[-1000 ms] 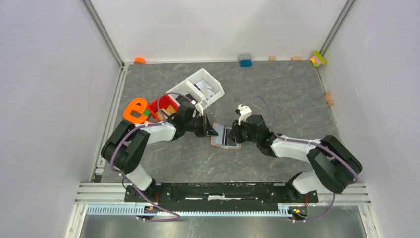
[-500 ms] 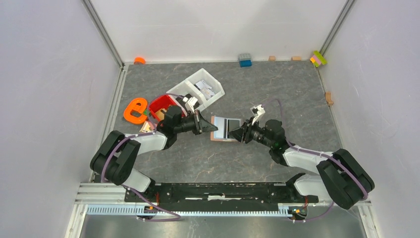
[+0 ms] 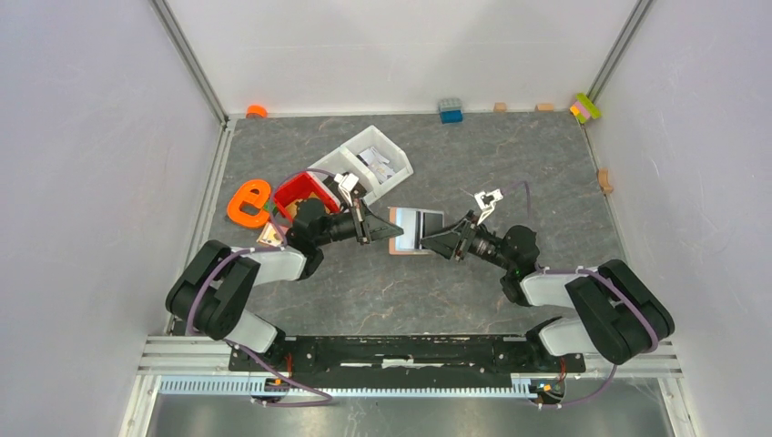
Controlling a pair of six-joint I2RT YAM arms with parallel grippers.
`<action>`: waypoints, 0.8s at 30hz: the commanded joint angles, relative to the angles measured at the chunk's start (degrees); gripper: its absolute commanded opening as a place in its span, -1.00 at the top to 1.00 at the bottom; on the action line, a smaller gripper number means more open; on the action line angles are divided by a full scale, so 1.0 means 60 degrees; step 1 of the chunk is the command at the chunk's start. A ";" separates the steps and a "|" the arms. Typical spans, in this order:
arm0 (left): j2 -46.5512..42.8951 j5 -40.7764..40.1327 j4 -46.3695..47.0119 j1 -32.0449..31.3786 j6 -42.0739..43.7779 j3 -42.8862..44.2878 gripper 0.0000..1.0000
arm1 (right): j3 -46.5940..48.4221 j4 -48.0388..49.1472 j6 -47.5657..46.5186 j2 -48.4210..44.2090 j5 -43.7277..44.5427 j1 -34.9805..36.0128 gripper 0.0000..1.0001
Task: Take the credit cards out of the card holder
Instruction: Remove the credit card from the card holder.
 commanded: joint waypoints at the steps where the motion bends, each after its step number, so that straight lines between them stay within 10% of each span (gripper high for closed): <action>1: 0.0148 0.0708 0.2248 -0.0004 -0.1042 -0.0003 0.96 | -0.0110 0.1546 0.0641 0.0269 -0.0551 -0.0045 -0.09; 13: 0.1191 0.1140 0.4146 -0.0051 -0.2263 0.0113 0.96 | -0.0282 0.3770 0.1751 0.0848 -0.1008 -0.0088 0.32; 24: 0.0338 0.0673 0.1851 -0.0269 -0.0708 0.0151 0.95 | -0.0378 0.4508 0.1994 0.0813 -0.1026 -0.0125 0.83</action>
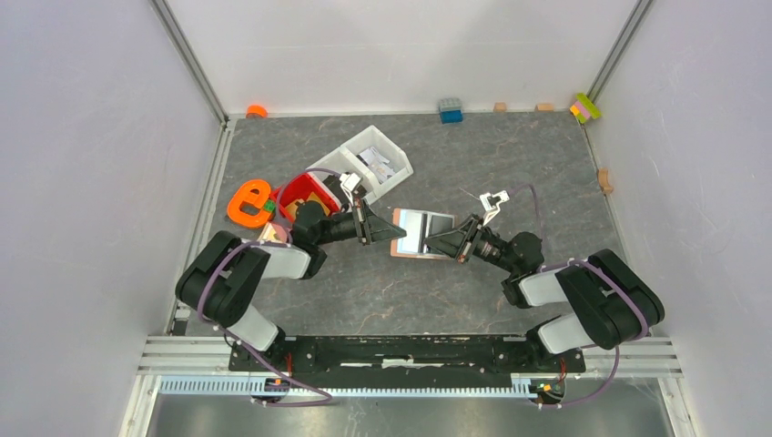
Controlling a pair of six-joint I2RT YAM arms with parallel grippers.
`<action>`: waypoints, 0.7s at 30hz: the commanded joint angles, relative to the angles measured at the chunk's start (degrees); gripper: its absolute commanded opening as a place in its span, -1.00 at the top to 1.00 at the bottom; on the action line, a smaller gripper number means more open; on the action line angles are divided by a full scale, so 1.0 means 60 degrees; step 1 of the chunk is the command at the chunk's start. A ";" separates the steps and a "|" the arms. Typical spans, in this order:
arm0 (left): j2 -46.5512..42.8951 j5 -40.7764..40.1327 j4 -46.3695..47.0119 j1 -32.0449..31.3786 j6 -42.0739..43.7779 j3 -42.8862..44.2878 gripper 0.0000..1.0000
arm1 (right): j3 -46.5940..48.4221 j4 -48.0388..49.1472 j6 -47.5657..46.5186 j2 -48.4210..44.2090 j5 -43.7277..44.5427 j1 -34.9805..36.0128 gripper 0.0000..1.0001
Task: Take the credit cards out of the card holder
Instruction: Remove the credit card from the card holder.
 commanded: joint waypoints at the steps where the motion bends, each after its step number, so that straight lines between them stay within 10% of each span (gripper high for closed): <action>1: -0.0711 -0.0284 -0.1125 -0.0239 0.1120 0.0207 0.95 | -0.0018 0.1878 0.0166 -0.0026 -0.0365 0.0069 0.83; 21: -0.2421 -0.1399 -0.3794 -0.0422 0.2969 0.0117 0.95 | -0.0302 0.0734 -0.0378 -0.0629 0.0059 -0.0368 1.00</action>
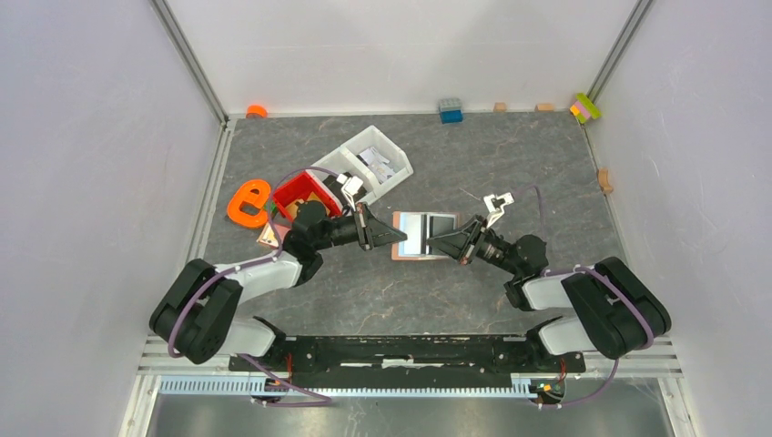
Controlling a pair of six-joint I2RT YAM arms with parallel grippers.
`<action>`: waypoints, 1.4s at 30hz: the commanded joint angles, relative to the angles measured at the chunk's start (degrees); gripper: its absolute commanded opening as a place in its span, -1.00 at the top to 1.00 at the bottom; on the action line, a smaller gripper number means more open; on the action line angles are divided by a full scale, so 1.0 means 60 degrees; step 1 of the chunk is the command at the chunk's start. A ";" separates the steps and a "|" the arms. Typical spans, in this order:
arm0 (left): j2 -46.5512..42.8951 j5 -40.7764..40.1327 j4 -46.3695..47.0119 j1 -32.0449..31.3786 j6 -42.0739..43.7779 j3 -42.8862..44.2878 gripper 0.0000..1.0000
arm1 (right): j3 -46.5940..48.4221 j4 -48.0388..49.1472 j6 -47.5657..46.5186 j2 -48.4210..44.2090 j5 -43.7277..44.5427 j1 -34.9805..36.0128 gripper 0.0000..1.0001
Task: Take the credit cards out of the card holder
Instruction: Remove the credit card from the card holder.
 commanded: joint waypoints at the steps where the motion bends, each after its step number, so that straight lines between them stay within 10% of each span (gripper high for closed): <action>1: -0.0099 -0.0114 -0.0024 0.0089 0.0476 0.0117 0.95 | -0.0069 0.0936 -0.0111 -0.0077 0.0015 -0.0175 1.00; 8: 0.0345 0.0379 0.0616 -0.0094 0.0162 0.0260 0.95 | -0.0007 0.2675 0.0723 0.0461 -0.0437 -0.0054 0.41; 19: 0.0192 0.0705 0.1623 -0.0264 -0.0122 0.0091 0.95 | 0.0115 0.2991 0.1007 0.0768 -0.0568 0.0094 0.15; 42: 0.0080 -0.0119 -0.0408 -0.0299 0.0757 0.0388 0.95 | -0.0044 0.4537 0.1446 0.0628 -0.0606 0.0214 1.00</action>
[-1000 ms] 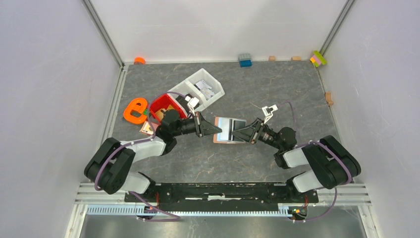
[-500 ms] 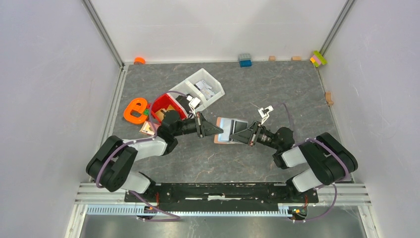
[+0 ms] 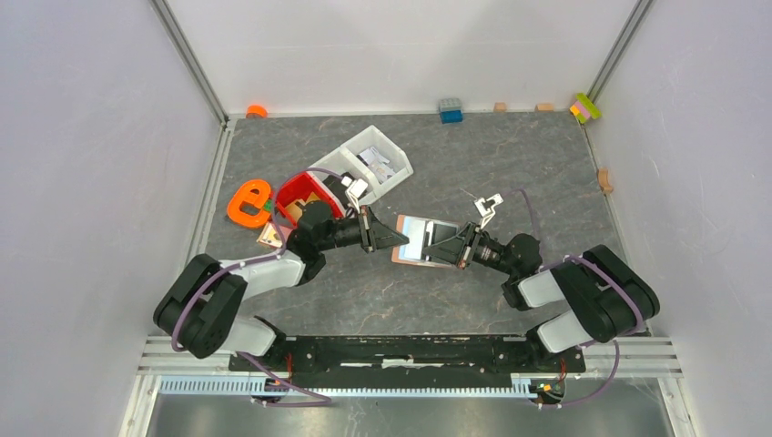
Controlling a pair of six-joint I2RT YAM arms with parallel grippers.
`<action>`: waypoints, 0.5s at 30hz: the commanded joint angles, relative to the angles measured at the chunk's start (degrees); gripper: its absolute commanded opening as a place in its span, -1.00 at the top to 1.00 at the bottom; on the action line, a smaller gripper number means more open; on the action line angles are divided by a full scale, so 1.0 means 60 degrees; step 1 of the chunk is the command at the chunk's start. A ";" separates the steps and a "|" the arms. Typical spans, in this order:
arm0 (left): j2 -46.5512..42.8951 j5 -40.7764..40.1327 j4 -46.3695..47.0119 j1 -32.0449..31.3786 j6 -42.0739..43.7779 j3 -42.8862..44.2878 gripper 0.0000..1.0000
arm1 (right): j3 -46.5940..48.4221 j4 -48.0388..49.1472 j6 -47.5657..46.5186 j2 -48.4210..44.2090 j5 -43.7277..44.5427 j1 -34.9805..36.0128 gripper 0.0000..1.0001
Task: Take the credit cards out of the card holder
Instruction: Remove the credit card from the card holder.
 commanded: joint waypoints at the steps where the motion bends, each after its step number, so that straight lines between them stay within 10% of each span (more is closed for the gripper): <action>1: -0.0298 -0.0183 -0.0151 -0.0035 0.0453 0.0291 0.96 | -0.0095 0.4320 -0.0246 -0.0313 0.0026 0.0001 1.00; 15: -0.1111 -0.0611 0.0053 0.0613 0.0231 -0.0333 0.95 | -0.0561 0.3874 -0.0283 -0.0429 0.0454 -0.0689 1.00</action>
